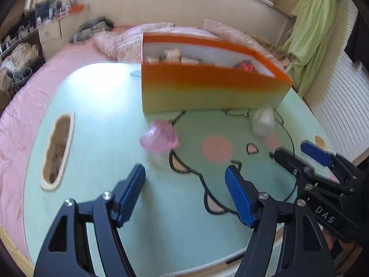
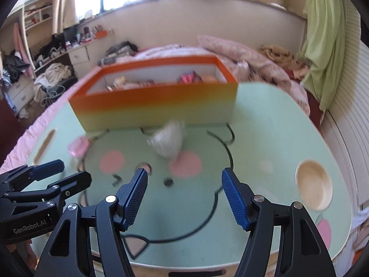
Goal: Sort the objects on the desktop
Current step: 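Move both open tools back toward the pink heart and plastic bag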
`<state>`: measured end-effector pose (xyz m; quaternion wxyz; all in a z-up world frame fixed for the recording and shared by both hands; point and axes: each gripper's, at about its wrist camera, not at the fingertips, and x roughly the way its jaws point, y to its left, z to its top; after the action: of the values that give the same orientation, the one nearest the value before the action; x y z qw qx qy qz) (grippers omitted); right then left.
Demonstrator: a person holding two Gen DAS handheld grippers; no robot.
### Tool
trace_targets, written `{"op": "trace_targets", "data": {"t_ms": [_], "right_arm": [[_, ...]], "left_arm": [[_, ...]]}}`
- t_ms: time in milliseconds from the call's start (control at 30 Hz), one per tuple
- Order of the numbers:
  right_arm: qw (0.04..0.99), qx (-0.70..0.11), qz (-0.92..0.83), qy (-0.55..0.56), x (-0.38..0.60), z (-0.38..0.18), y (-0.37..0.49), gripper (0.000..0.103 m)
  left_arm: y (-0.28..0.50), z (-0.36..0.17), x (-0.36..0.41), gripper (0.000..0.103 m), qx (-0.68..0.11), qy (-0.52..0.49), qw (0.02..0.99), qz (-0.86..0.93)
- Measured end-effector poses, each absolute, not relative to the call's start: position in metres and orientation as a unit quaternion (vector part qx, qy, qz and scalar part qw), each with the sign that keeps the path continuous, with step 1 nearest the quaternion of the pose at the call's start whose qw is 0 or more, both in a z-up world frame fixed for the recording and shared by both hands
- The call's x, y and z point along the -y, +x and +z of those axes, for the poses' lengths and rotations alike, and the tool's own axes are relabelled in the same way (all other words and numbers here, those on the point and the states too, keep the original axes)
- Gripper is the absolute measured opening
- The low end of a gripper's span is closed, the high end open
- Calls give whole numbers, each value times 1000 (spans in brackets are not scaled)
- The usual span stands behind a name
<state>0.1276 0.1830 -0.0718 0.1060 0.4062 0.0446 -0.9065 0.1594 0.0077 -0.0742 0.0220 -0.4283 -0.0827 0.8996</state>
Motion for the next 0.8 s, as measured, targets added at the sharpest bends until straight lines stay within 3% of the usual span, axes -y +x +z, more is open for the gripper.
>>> {"op": "trace_targets", "data": {"t_ms": [200,600,800], "right_arm": [[99,-51,-909,401,-185,-82,130,67],[102,-50,-911,397,-195,-84,124,67],[100,-51,-911,397,-189,-81,129,67]], "left_arm": [[164,-76,-16,72,55,-417,17,907],[164,-71,17,72,99,-403,6,910],[146,-64,21,72,83,-401,5,912]]}}
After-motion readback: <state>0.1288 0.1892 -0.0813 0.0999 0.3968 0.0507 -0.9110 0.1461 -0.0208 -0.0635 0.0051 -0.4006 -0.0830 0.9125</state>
